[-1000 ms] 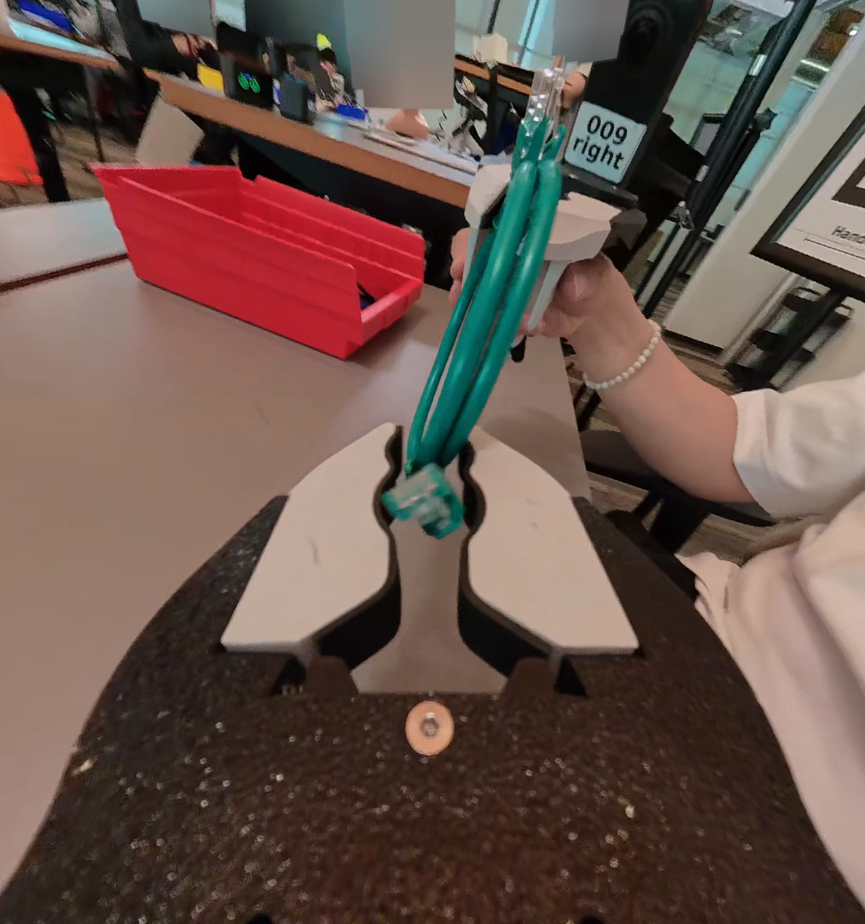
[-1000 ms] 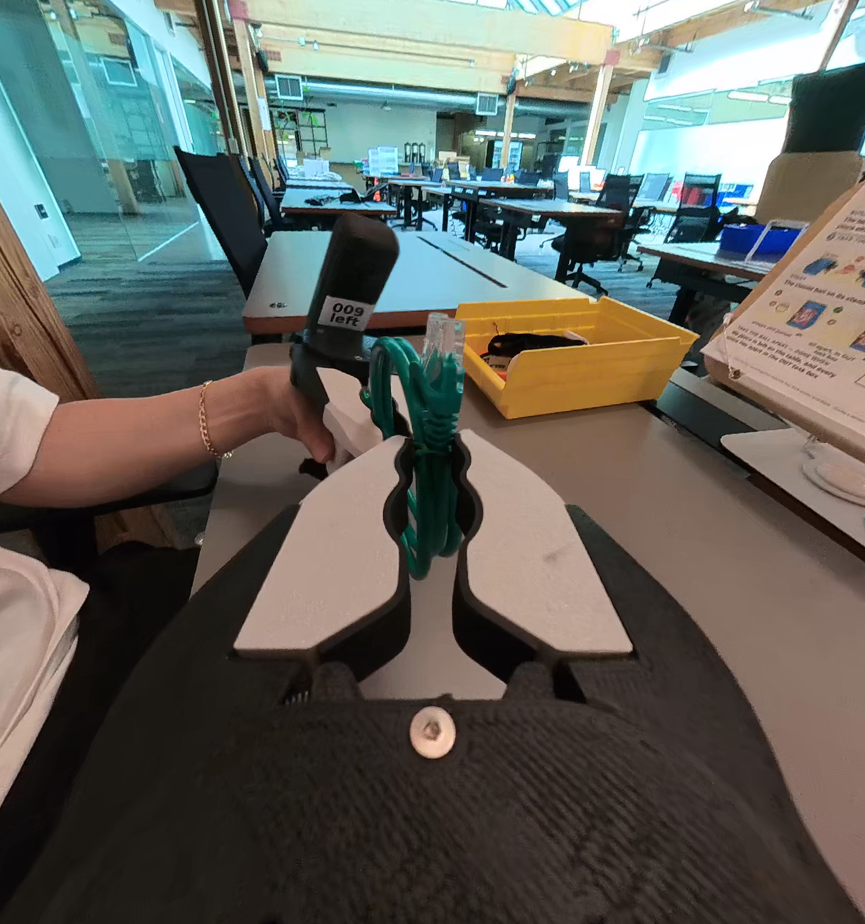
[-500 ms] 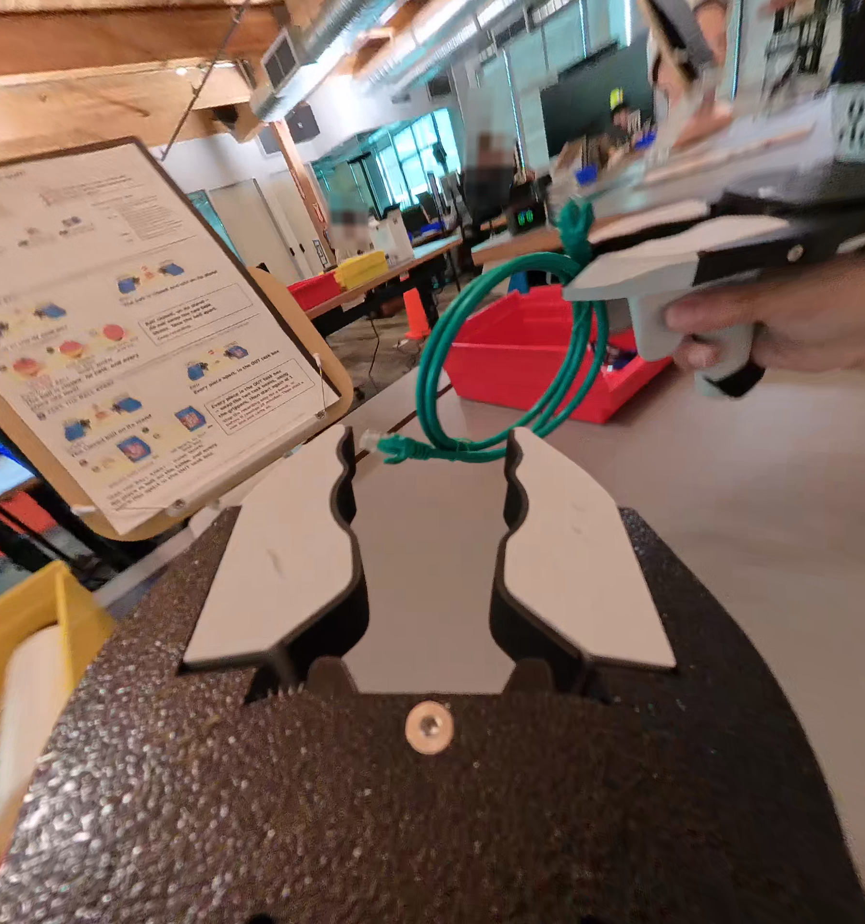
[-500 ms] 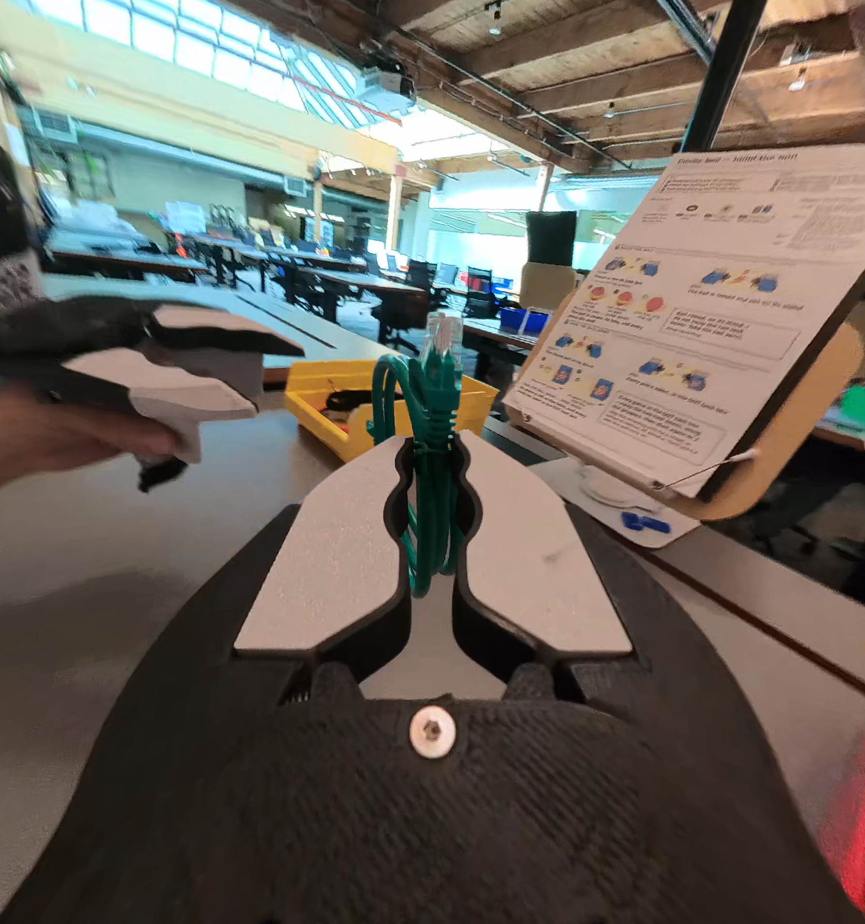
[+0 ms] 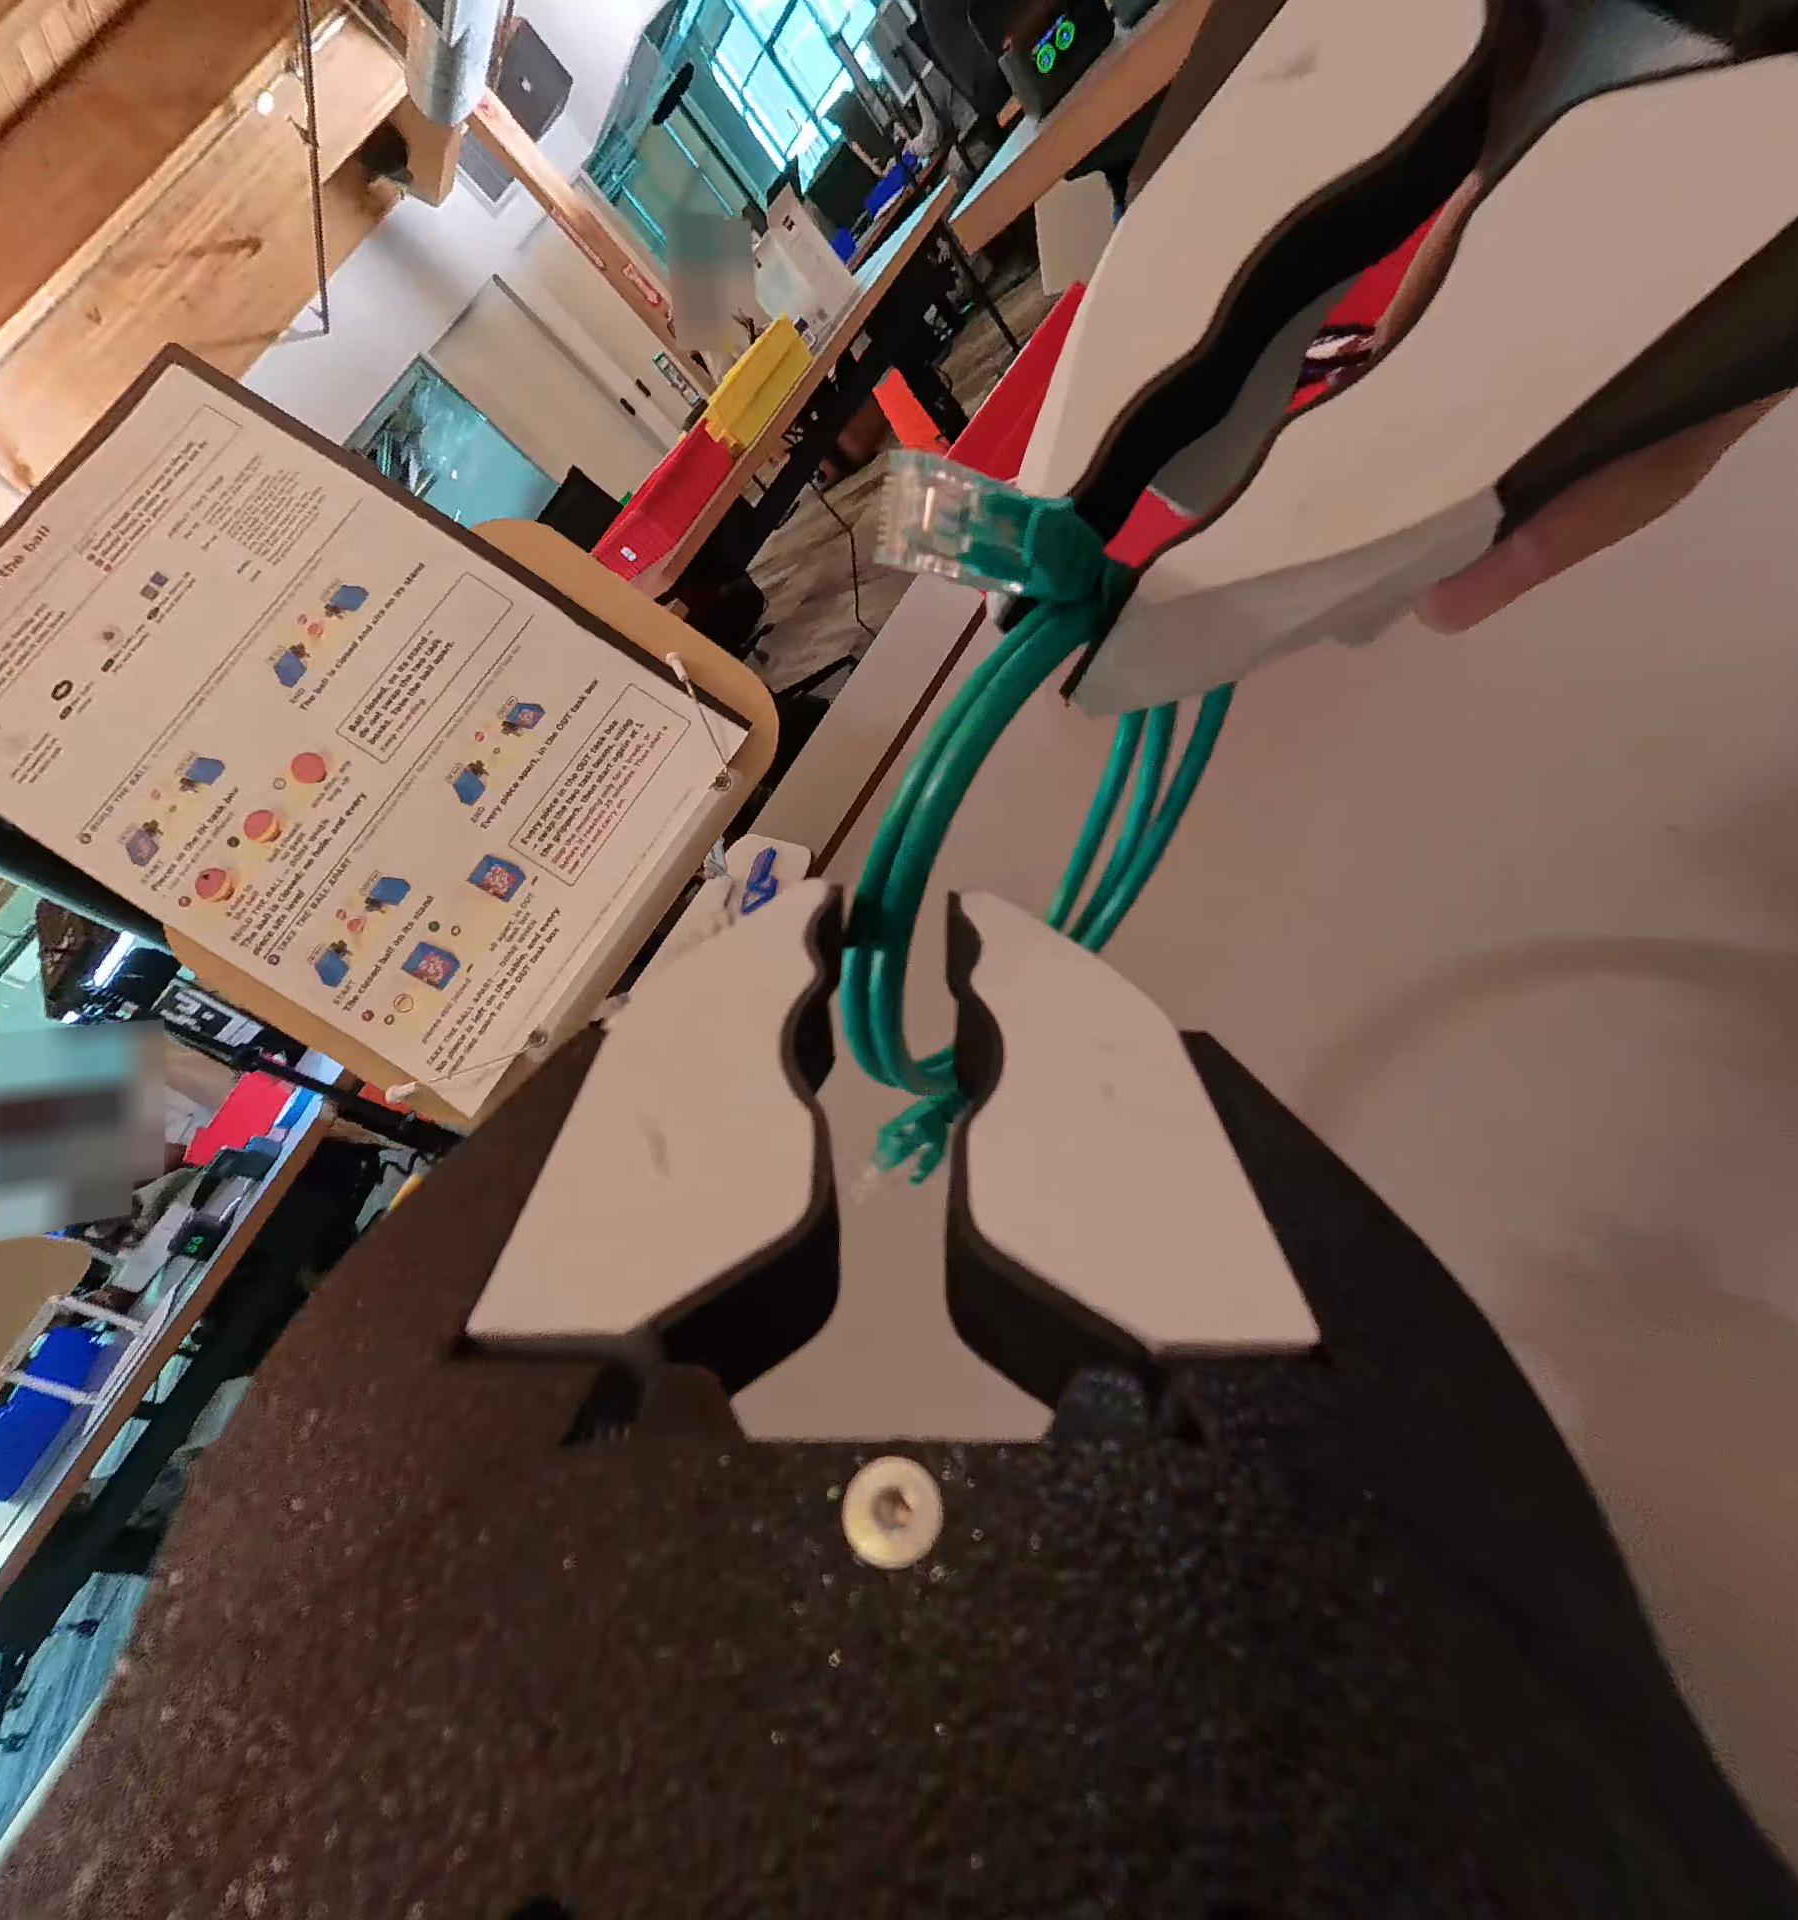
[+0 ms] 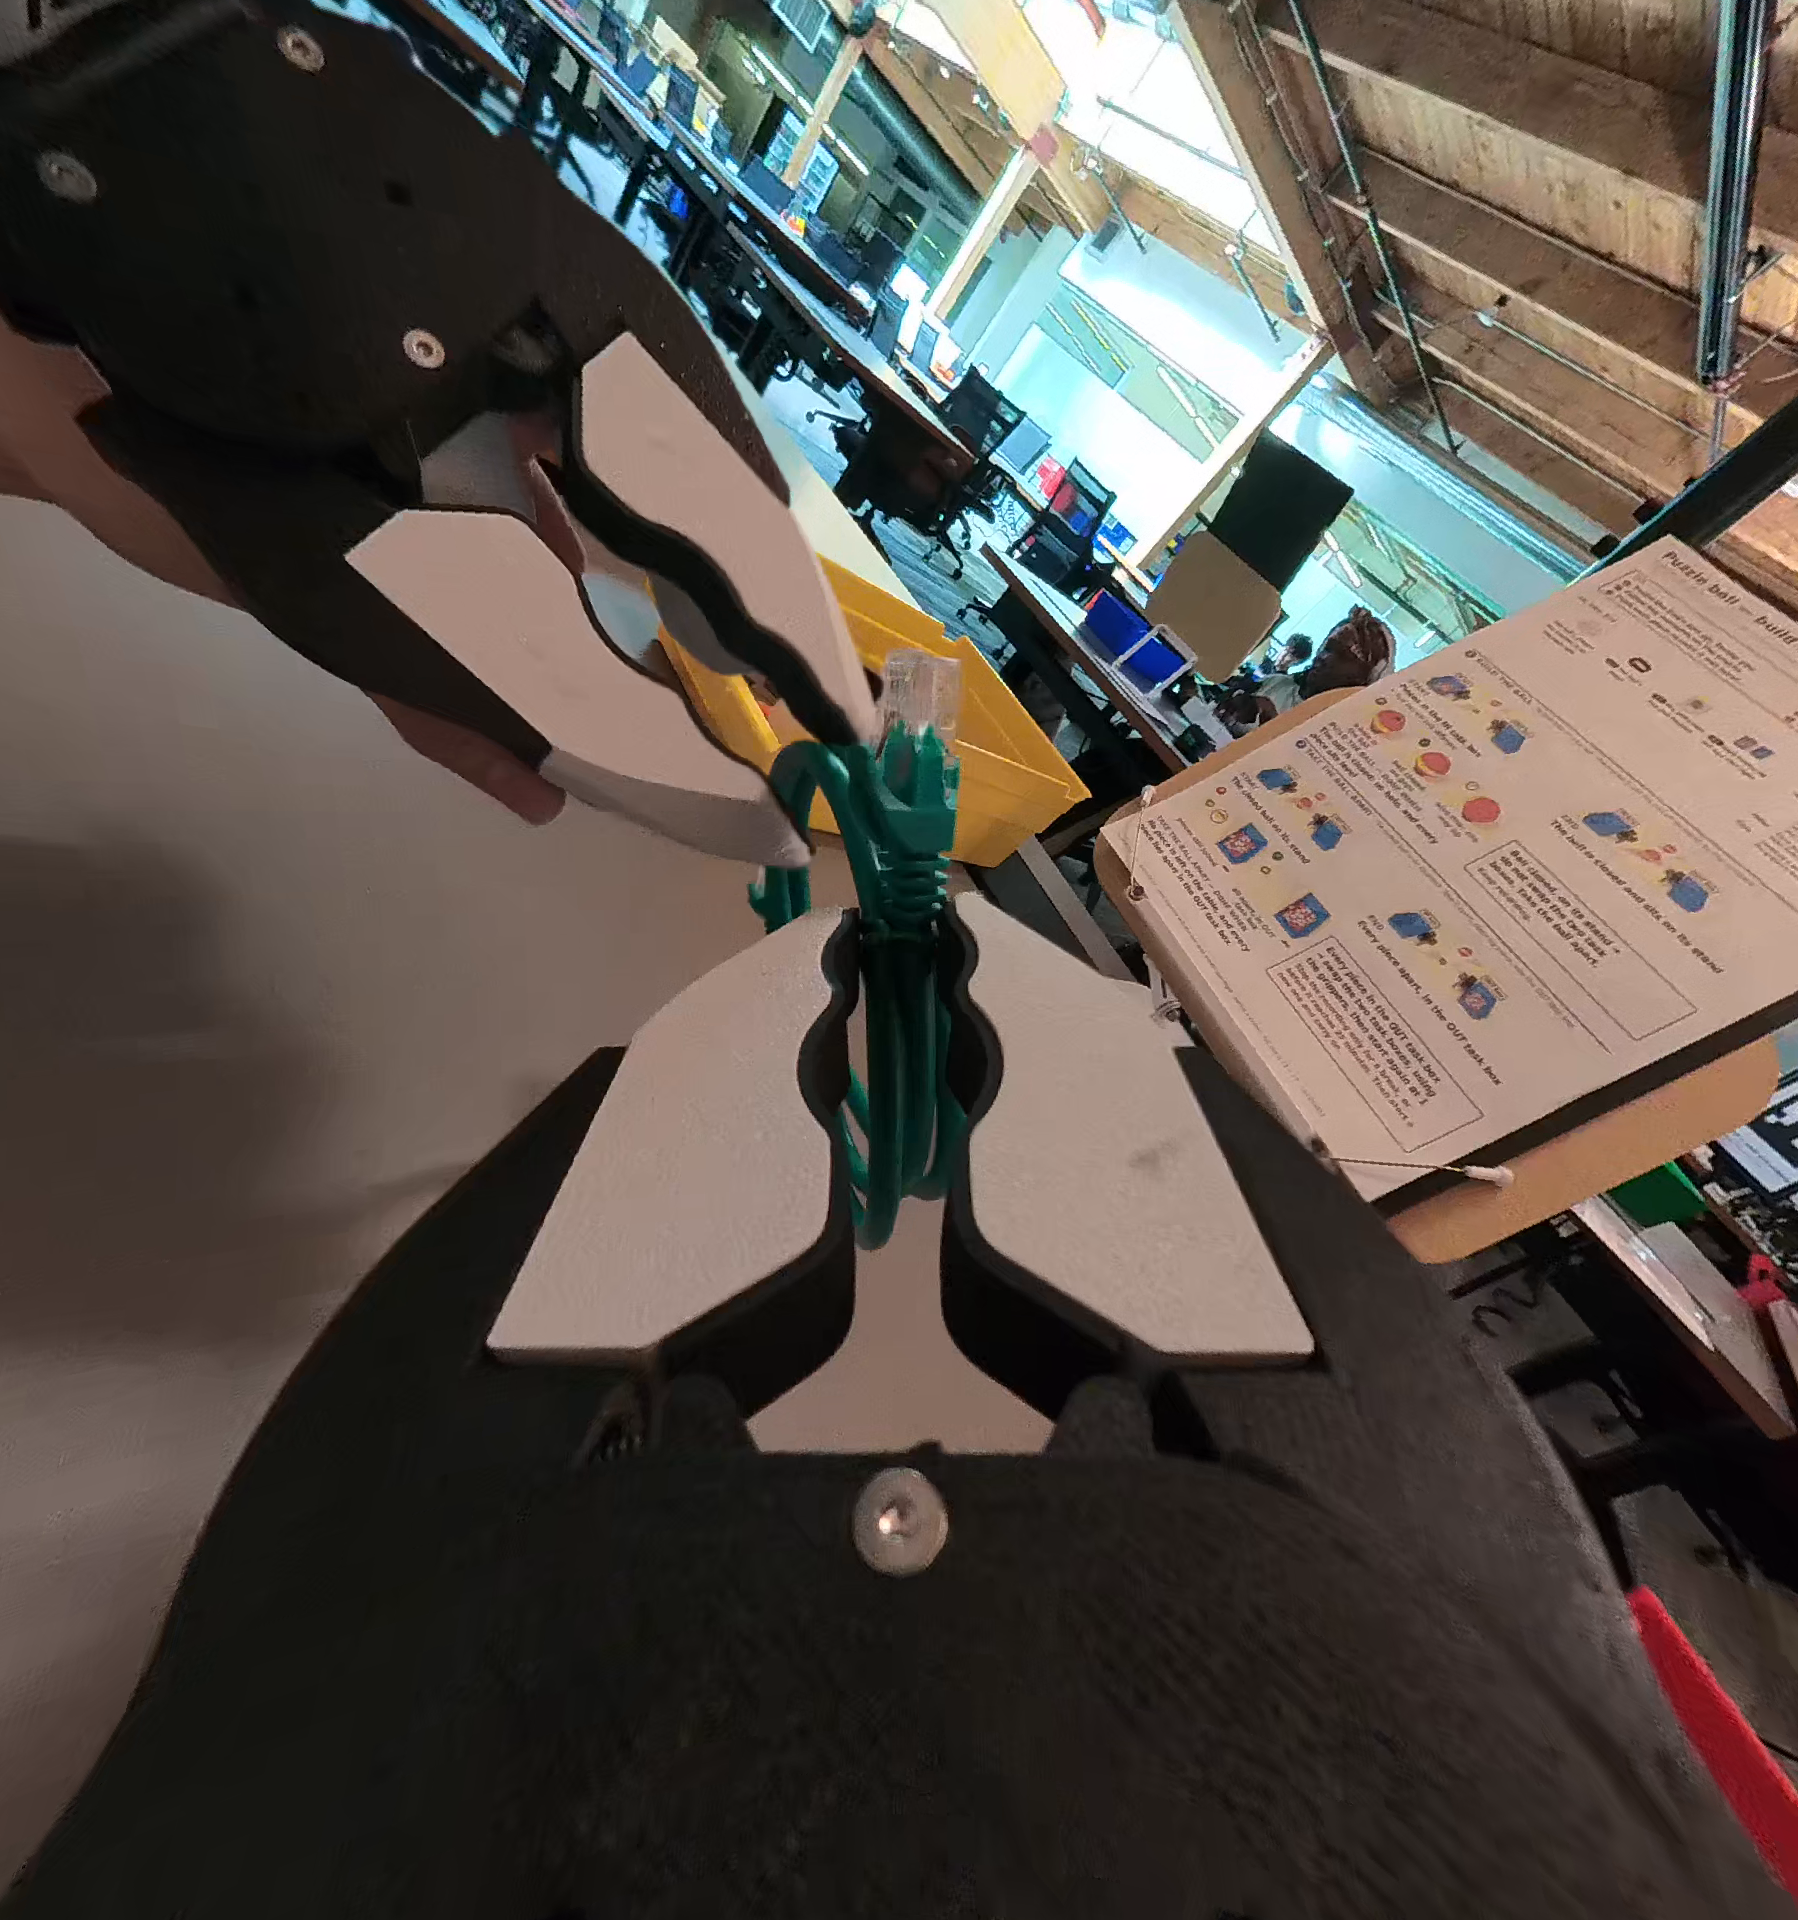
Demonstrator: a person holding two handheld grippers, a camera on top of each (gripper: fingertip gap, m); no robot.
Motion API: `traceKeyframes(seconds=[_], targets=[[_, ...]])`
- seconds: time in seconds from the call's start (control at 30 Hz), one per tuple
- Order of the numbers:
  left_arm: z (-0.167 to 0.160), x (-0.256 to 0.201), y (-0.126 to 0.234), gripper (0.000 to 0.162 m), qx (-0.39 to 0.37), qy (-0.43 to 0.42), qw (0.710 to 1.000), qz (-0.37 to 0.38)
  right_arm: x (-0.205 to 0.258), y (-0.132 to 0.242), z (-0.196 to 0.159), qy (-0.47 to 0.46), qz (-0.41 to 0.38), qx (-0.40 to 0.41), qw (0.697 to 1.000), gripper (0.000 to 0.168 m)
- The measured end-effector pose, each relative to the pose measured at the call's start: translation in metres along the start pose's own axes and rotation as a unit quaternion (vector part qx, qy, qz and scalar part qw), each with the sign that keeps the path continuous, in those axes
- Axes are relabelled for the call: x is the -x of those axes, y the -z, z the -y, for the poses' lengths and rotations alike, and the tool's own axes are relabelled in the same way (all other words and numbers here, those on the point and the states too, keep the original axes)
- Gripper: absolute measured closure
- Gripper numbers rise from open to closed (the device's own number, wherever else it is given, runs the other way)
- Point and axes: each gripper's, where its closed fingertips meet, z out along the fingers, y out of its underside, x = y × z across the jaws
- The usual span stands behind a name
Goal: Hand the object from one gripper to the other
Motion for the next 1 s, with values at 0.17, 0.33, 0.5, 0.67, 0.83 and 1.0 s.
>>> traceKeyframes(seconds=[0.17,0.33,0.5,0.67,0.83,1.0], targets=[[-0.001,0.002,-0.002,0.154,-0.010,0.033,0.999,-0.001,0.000,0.001,0.008,-0.057,0.011,-0.026,0.998,0.154],[-0.007,0.024,0.000,0.157,-0.046,0.164,0.985,0.031,-0.019,0.008,0.010,-0.127,-0.024,-0.046,0.991,0.128],[-0.022,0.061,0.014,0.157,-0.102,0.364,0.923,0.068,-0.032,0.002,-0.017,-0.304,-0.021,-0.058,0.951,0.096],[-0.021,0.073,0.024,0.157,-0.181,0.511,0.837,0.069,0.019,-0.032,-0.017,-0.417,0.077,-0.077,0.902,0.099],[-0.011,0.054,0.014,0.157,-0.213,0.619,0.756,0.010,0.025,-0.038,-0.006,-0.367,0.024,-0.120,0.922,0.135],[-0.010,0.044,0.007,0.157,-0.216,0.646,0.732,-0.018,0.017,-0.027,0.006,-0.330,0.017,-0.156,0.931,0.157]])
